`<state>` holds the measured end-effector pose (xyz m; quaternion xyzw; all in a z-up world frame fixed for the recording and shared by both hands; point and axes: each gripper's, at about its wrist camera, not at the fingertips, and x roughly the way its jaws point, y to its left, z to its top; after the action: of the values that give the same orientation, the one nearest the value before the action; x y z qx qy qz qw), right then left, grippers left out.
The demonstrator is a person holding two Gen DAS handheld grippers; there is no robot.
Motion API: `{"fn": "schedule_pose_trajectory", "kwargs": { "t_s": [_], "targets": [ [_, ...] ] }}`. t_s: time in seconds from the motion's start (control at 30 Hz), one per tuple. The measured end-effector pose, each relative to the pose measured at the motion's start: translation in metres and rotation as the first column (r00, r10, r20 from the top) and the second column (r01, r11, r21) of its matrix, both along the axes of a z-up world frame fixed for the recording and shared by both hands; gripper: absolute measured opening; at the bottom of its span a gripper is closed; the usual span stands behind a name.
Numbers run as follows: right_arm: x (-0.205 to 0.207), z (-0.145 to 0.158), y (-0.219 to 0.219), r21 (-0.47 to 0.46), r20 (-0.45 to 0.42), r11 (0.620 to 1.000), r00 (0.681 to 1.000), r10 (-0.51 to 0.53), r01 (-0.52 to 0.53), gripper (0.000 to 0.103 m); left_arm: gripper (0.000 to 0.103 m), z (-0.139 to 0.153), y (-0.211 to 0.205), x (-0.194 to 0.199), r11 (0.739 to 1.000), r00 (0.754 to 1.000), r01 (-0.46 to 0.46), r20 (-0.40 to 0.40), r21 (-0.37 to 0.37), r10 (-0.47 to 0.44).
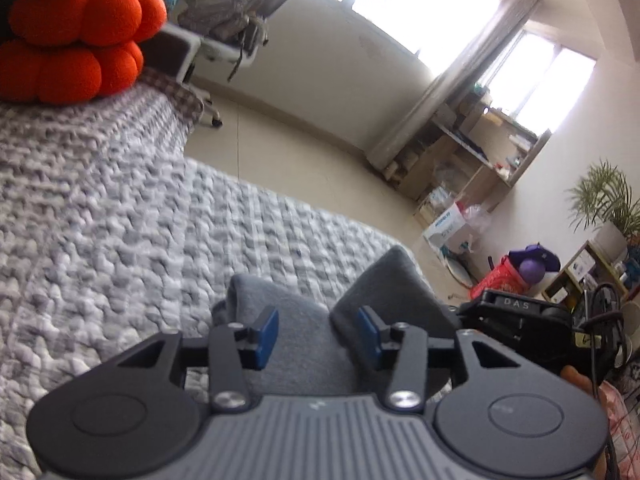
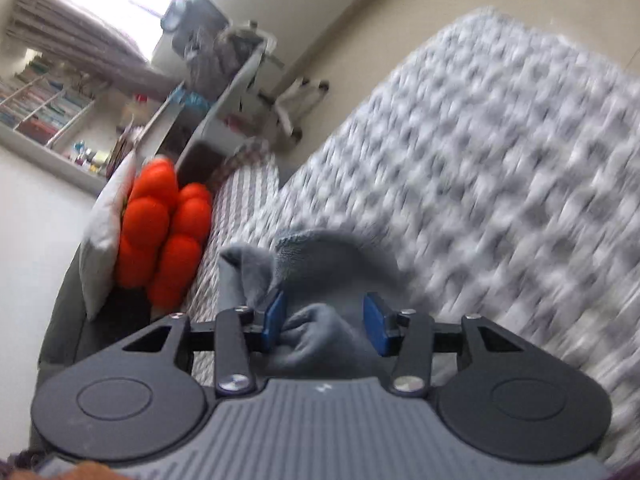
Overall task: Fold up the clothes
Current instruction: 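Lower the sweater end onto the bed and open both grippers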
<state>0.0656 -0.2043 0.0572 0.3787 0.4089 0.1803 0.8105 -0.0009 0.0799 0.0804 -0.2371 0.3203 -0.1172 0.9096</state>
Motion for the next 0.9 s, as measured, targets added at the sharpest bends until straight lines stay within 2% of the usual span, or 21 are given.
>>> {"fn": "schedule_pose_trajectory", "kwargs": {
  "t_s": [0.07,0.17,0.3,0.4,0.47,0.57,0.7,0.77,0.83,0.9],
  "targets": [
    [-0.004,0.000,0.009,0.008,0.006,0.999,0.999,0.035,-0.035,0.049,0.045,-0.001,-0.002,0.001,1.000,1.000,0.000,-0.011,-0.002,0.000],
    [-0.010,0.009,0.014,-0.035,0.054,0.999,0.998,0.031,-0.029,0.050,0.045,-0.002,-0.005,0.002,1.000,1.000,-0.003,-0.017,-0.001,0.003],
    [-0.003,0.005,0.014,-0.004,0.034,1.000,0.999,0.016,-0.016,0.052,0.045,-0.002,-0.007,0.002,1.000,1.000,-0.007,-0.026,0.014,0.008],
    [0.003,0.006,0.014,-0.006,0.021,0.999,0.999,0.035,-0.035,0.052,0.045,-0.004,-0.008,0.001,0.998,0.999,-0.024,-0.044,0.054,0.026],
    [0.006,0.007,0.010,-0.002,0.009,0.999,0.999,0.032,-0.032,0.056,0.045,-0.004,-0.002,0.000,0.997,0.997,-0.043,-0.066,0.065,0.047],
    [0.013,0.010,-0.005,0.002,0.000,1.000,1.000,0.010,-0.010,0.064,0.046,-0.006,0.012,-0.006,0.996,0.995,-0.069,-0.073,0.050,0.072],
    [0.027,-0.002,-0.028,0.081,-0.075,0.996,0.996,0.054,-0.048,0.067,0.047,-0.018,0.032,-0.003,0.995,0.989,-0.087,-0.128,-0.055,0.080],
    [0.028,-0.005,-0.040,0.078,-0.089,0.996,0.995,0.042,-0.035,0.068,0.047,-0.022,0.032,0.000,0.994,0.988,-0.077,-0.143,-0.079,0.065],
    [0.028,-0.007,-0.052,0.075,-0.089,0.997,0.995,0.039,-0.032,0.069,0.049,-0.024,0.027,0.002,0.996,0.987,-0.058,-0.152,-0.066,0.047],
    [0.028,-0.012,-0.065,0.108,-0.109,0.994,0.993,0.037,-0.025,0.069,0.056,-0.027,0.022,0.004,0.997,0.986,-0.053,-0.164,-0.056,0.043]
  ]
}}
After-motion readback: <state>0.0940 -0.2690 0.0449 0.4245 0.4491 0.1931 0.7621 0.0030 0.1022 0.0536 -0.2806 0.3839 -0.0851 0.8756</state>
